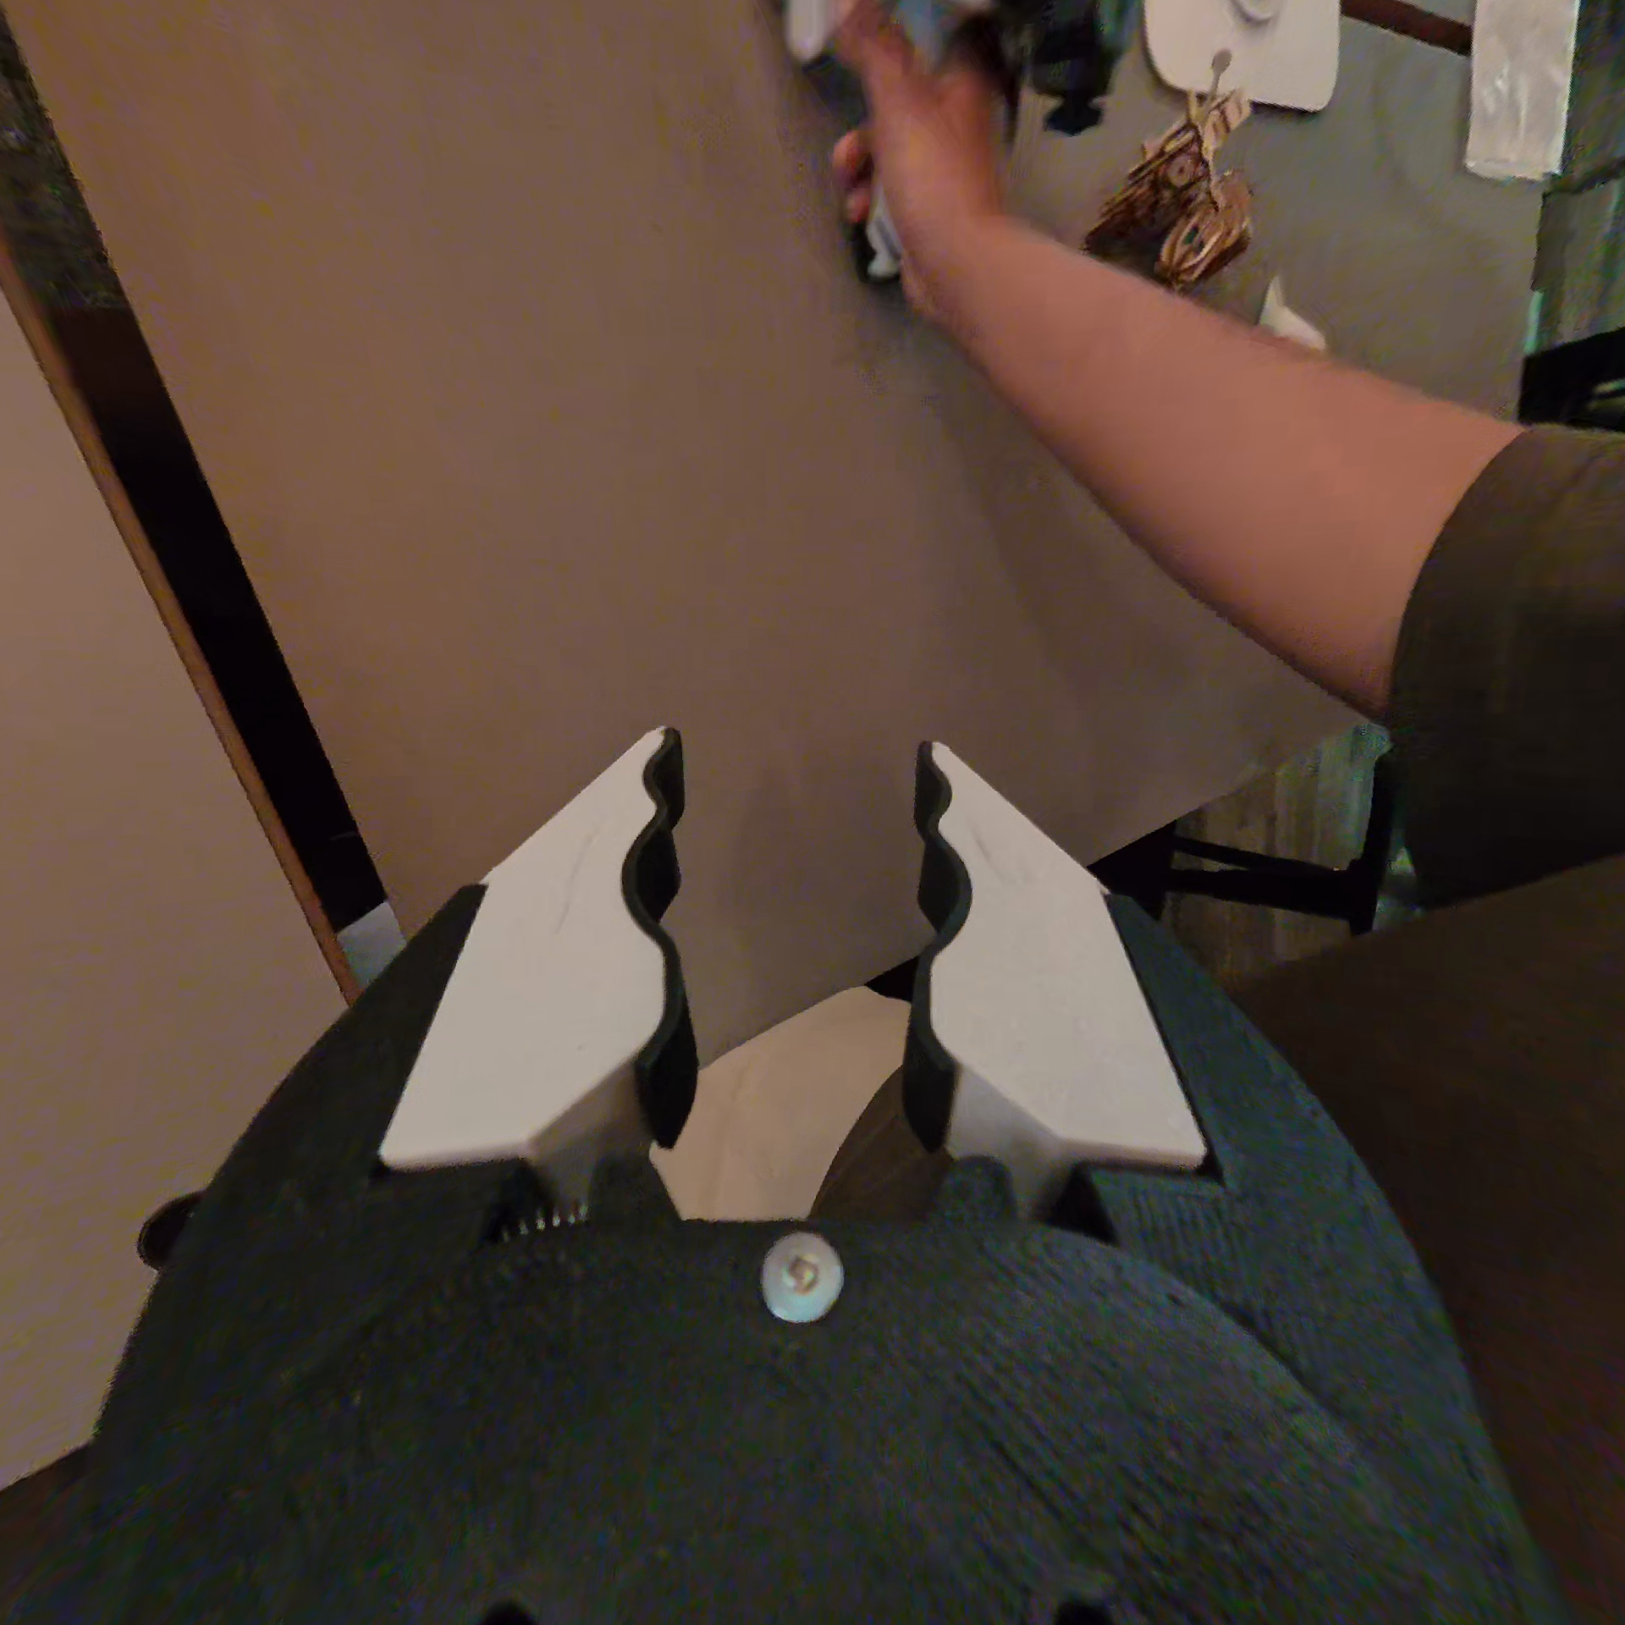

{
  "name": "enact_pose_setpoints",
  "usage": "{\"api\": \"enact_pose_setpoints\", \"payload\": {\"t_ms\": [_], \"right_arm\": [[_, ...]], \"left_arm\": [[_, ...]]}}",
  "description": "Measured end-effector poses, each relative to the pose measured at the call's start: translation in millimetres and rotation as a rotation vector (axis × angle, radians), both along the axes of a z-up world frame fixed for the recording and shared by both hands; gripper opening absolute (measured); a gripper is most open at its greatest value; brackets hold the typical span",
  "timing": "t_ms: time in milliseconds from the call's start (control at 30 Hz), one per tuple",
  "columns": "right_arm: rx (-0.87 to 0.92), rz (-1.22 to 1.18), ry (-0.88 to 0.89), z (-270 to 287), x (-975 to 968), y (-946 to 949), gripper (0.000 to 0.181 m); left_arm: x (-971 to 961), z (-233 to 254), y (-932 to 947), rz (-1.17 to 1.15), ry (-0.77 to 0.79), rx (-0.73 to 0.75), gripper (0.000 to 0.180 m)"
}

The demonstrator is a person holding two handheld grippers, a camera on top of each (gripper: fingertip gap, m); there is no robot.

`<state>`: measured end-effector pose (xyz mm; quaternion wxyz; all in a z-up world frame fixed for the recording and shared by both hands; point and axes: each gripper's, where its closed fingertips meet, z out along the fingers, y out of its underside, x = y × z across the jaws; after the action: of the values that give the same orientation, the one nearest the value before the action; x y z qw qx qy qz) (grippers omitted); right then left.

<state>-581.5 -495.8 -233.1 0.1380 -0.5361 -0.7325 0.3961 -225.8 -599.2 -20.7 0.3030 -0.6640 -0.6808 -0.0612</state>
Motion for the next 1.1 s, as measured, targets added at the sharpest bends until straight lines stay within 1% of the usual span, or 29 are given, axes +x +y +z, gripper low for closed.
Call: {"api": "enact_pose_setpoints", "payload": {"t_ms": [33, 67, 133, 167, 233, 300, 433, 467, 533, 600, 667, 733, 767, 800, 833, 867, 933, 1033, 1100], "right_arm": [[0.066, 0.110, 0.032, 0.0, 12.8, -20.8, 0.003], [0.096, 0.172, 0.052, 0.0, 20.9, -31.6, 0.003], [0.095, 0.174, 0.049, 0.2, 18.5, -24.0, 0.003], [0.119, 0.126, 0.052, 0.0, 9.1, -5.8, 0.003], [0.213, -0.044, 0.078, -0.3, -15.3, 53.8, 0.003], [0.237, -0.231, 0.063, -0.5, -28.7, 113.0, 0.003], [0.297, -0.407, 0.030, -0.7, -12.2, 165.1, 0.003], [0.290, -0.441, 0.026, -0.7, -0.3, 165.9, 0.003], [0.214, -0.468, 0.013, -0.6, 29.5, 145.2, 0.003], [0.145, -0.410, 0.013, -0.1, 60.8, 95.8, 0.003], [0.104, -0.230, 0.010, 0.5, 94.2, 23.1, 0.003], [0.064, -0.001, -0.001, 1.2, 138.3, -51.7, 0.003], [0.072, 0.122, 0.003, 1.3, 163.2, -81.6, 0.003], [0.122, 0.238, 0.034, 1.1, 183.2, -99.3, 0.003], [0.201, 0.306, 0.088, 1.2, 189.9, -100.2, 0.003], [0.223, 0.307, 0.111, 1.4, 186.9, -91.6, 0.003], [0.157, 0.230, 0.061, 1.6, 168.9, -66.1, 0.003], [0.220, 0.103, 0.044, 1.1, 127.3, -9.3, 0.003], [0.247, -0.035, 0.051, 0.9, 99.5, 40.1, 0.003]], "left_arm": [[-1.8, 1.6, 1.8, -0.005, 0.008, 0.001, 0.052], [-2.4, 2.8, 2.9, -0.010, 0.011, 0.000, 0.048], [-0.5, 3.5, 2.7, -0.016, 0.010, -0.008, 0.048], [1.4, 3.6, 1.3, -0.015, 0.009, -0.012, 0.048], [6.6, 2.6, -3.5, -0.003, 0.004, -0.022, 0.048], [11.1, 0.9, -8.8, 0.018, -0.005, -0.020, 0.048], [12.7, -0.4, -15.0, 0.056, -0.008, -0.006, 0.048], [11.4, 0.3, -15.1, 0.060, -0.004, -0.002, 0.048], [8.6, 2.6, -14.0, 0.062, 0.008, 0.003, 0.048], [7.1, 3.2, -11.7, 0.059, 0.014, 0.009, 0.048], [7.6, 2.3, -7.7, 0.047, 0.007, 0.018, 0.048], [8.2, 2.8, -4.7, 0.029, 0.009, 0.015, 0.048], [8.3, 3.8, -4.1, 0.020, 0.012, 0.011, 0.048], [8.2, 5.3, -3.9, 0.014, 0.016, 0.007, 0.048], [8.4, 6.8, -4.4, 0.011, 0.019, 0.003, 0.048], [8.7, 8.6, -5.9, 0.009, 0.022, -0.001, 0.048], [9.8, 11.0, -11.3, 0.017, 0.033, -0.012, 0.048], [13.7, 7.1, -18.9, 0.045, 0.021, -0.007, 0.048], [14.7, 6.8, -19.7, 0.064, 0.013, 0.012, 0.048]]}}
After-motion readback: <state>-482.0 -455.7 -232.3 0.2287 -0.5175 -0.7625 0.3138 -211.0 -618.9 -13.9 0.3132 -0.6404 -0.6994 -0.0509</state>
